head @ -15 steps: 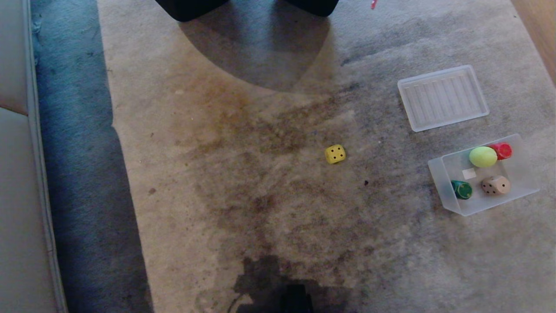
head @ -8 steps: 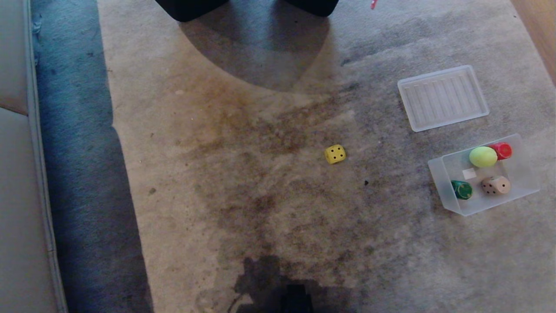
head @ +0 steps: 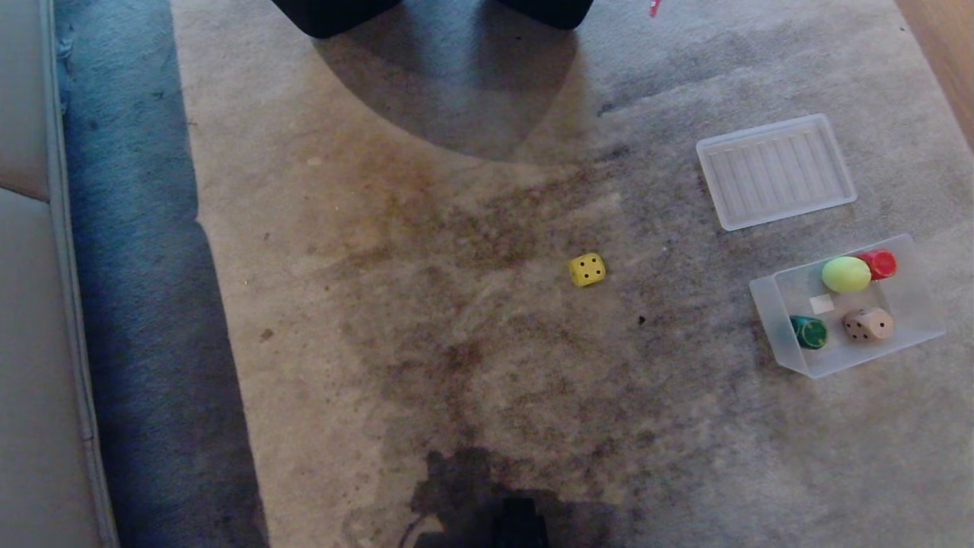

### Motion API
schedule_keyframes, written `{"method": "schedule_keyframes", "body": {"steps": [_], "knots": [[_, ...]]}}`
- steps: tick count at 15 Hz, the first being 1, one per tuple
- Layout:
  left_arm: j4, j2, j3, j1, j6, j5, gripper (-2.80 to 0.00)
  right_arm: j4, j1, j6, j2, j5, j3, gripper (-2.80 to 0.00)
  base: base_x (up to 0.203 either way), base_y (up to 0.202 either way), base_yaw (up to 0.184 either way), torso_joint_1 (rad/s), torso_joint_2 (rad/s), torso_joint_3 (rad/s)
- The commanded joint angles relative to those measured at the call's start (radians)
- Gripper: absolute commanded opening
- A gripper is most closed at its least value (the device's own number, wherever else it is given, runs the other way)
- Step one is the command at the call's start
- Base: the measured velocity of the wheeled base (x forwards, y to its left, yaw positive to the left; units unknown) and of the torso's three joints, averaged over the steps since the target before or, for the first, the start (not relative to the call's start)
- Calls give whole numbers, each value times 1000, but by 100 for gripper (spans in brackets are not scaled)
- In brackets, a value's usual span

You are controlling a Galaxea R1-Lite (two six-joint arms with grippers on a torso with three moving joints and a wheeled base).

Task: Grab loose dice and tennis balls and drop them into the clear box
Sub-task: Pick up toys out of the box

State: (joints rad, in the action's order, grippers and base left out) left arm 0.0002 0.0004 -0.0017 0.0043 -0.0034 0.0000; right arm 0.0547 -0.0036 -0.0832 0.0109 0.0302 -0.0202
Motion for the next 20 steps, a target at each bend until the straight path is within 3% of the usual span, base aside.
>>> {"method": "schedule_keyframes", "body": {"steps": [1,16,20], "knots": [[0,0,0,0,-1,0,-280,1,-1,3,-11,1,0,-280,0,0,0,0,0,0],[0,0,0,0,0,0,-280,1,-1,2,-11,1,0,-280,0,0,0,0,0,0],[0,0,0,0,0,0,-280,-1,-1,5,-11,1,0,-280,-2,-4,111,1,1,-1]]}}
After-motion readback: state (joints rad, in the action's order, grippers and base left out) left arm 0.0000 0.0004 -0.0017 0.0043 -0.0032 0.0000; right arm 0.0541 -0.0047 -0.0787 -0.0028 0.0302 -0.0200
